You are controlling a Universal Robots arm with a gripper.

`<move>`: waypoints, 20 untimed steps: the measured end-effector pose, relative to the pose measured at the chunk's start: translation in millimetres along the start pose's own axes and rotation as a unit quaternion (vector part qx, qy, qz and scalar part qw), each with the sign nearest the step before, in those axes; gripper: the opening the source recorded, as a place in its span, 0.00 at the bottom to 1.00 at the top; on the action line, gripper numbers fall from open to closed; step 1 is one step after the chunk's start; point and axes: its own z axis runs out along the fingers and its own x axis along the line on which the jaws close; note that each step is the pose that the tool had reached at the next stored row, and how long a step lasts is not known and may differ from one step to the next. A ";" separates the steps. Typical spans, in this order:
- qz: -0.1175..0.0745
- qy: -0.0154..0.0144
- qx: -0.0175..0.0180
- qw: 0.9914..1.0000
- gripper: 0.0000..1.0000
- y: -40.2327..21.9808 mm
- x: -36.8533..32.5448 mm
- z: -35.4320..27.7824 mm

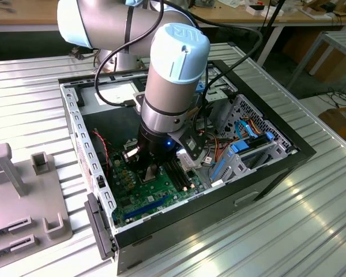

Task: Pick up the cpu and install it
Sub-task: 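Place the cpu into insertion slot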

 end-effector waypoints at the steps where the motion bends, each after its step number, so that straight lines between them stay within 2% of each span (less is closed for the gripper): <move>1: 0.000 0.000 0.000 1.000 0.36 0.0 0.1 -3.3; 15: 0.000 0.001 0.000 1.000 0.36 0.0 0.0 -4.7; 20: 0.000 0.002 0.000 1.000 0.36 -0.1 0.3 -13.4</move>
